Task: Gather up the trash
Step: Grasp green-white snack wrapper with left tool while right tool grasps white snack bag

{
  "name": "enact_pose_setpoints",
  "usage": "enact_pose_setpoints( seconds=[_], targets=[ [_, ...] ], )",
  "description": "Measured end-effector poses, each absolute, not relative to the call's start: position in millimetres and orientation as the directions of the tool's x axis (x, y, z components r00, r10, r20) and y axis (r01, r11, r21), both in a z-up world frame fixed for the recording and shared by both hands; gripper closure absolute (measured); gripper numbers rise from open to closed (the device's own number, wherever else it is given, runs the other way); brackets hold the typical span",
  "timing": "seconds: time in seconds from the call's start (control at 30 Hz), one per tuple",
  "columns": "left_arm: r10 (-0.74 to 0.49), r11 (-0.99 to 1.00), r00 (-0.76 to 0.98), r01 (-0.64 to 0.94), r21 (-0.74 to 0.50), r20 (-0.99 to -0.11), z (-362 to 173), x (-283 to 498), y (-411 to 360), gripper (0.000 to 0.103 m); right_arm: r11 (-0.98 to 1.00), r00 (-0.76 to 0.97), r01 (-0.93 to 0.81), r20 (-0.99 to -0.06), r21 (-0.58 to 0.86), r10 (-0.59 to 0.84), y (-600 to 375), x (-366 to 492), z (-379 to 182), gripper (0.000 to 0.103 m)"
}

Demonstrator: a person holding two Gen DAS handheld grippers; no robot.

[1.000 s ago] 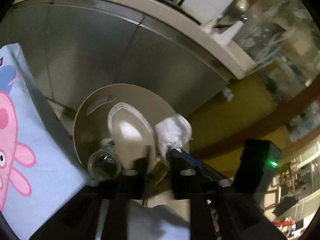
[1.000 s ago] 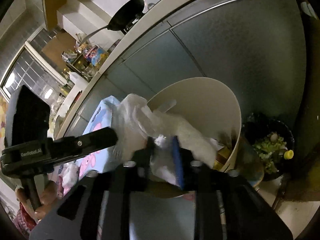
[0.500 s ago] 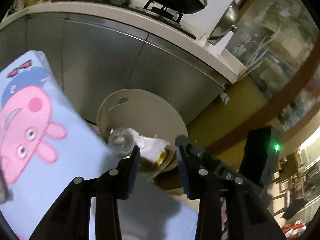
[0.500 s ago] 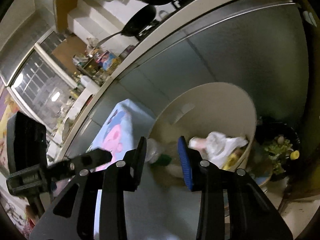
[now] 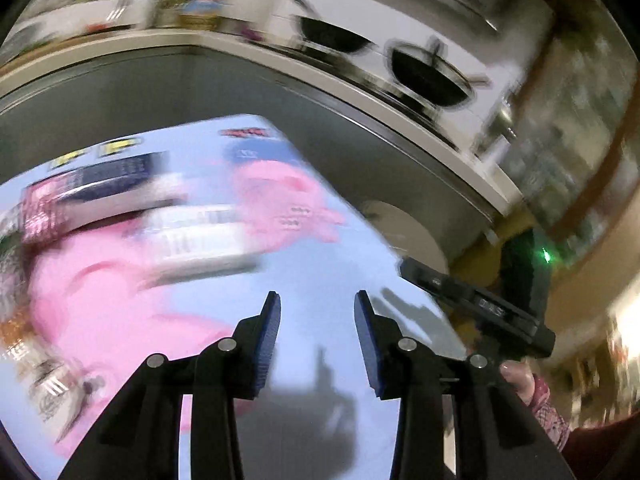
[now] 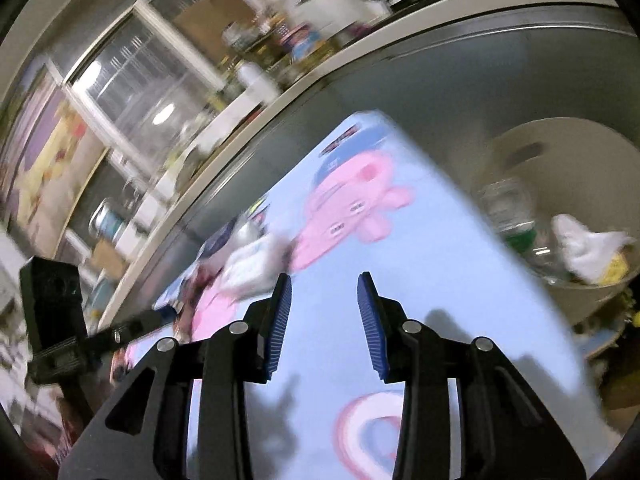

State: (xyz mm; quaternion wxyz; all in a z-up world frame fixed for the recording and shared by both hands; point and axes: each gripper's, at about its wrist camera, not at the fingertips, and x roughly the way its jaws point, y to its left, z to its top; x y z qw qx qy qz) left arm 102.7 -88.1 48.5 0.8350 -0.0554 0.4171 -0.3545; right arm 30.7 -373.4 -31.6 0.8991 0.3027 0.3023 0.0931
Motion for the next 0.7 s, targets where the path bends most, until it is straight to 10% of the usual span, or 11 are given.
enact_pose_setpoints(
  seconds=[0.4, 0.7],
  targets=[
    [-0.424, 0.901, 0.581, 0.187, -0.392, -0.695, 26, 213, 139, 0.051, 0.802, 0.598, -0.254, -0.564, 0.540, 0.569, -198, 105, -14, 0.054],
    [-0.567, 0.803, 0.479, 0.142, -0.579, -0.670, -27, 297, 163, 0.048, 0.786, 0.499, -0.299, -0.613, 0.542, 0.613, -108, 198, -12, 0.044]
  ],
)
